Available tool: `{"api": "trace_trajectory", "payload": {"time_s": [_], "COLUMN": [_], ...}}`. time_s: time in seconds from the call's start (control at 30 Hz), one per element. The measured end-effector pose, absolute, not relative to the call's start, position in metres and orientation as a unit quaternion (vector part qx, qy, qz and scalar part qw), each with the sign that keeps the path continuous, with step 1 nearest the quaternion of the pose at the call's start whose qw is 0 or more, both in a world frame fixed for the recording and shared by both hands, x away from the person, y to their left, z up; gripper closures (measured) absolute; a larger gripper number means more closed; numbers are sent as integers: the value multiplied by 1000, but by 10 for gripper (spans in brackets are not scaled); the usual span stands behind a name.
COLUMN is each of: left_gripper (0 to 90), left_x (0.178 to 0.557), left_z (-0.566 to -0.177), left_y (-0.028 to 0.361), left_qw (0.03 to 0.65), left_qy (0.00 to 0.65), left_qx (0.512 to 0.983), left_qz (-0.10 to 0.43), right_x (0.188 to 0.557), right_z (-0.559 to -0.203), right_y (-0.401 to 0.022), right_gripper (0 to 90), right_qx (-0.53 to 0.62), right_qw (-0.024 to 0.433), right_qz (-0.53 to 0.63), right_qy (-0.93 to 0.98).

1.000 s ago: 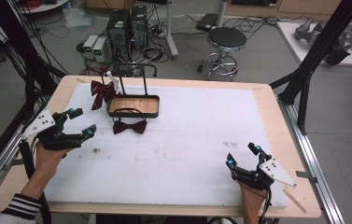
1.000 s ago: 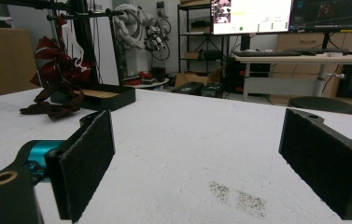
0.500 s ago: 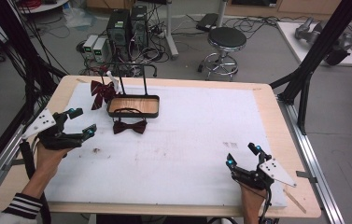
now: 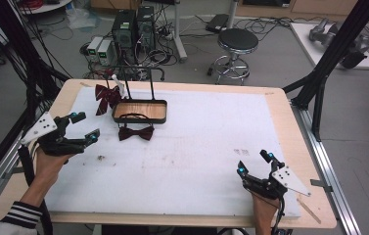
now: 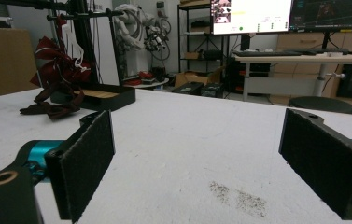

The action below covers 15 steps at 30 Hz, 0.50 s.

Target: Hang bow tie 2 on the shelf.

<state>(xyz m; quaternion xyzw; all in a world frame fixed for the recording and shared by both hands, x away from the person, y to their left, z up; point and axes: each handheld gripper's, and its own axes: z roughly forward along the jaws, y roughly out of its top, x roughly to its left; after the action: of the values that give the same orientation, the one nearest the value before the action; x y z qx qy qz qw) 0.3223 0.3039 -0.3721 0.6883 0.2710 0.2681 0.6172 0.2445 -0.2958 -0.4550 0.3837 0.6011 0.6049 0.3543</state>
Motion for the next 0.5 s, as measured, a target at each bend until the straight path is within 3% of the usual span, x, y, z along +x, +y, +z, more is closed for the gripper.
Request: {"api": "trace_trajectory", "payload": {"time_s": [0.5], "left_gripper": [172], "left_x": [340], "left_z": [-365], "left_y": [291], "left_qw": [586], "left_qy": [261], "left_qx": [725], "left_qz": [249], "right_x": [244], "right_z": [-455], "right_y": [-296], "right_gripper": [96], "right_qx": [385], "right_qw": [352], "right_qz": [606], "right_qy": [601]}}
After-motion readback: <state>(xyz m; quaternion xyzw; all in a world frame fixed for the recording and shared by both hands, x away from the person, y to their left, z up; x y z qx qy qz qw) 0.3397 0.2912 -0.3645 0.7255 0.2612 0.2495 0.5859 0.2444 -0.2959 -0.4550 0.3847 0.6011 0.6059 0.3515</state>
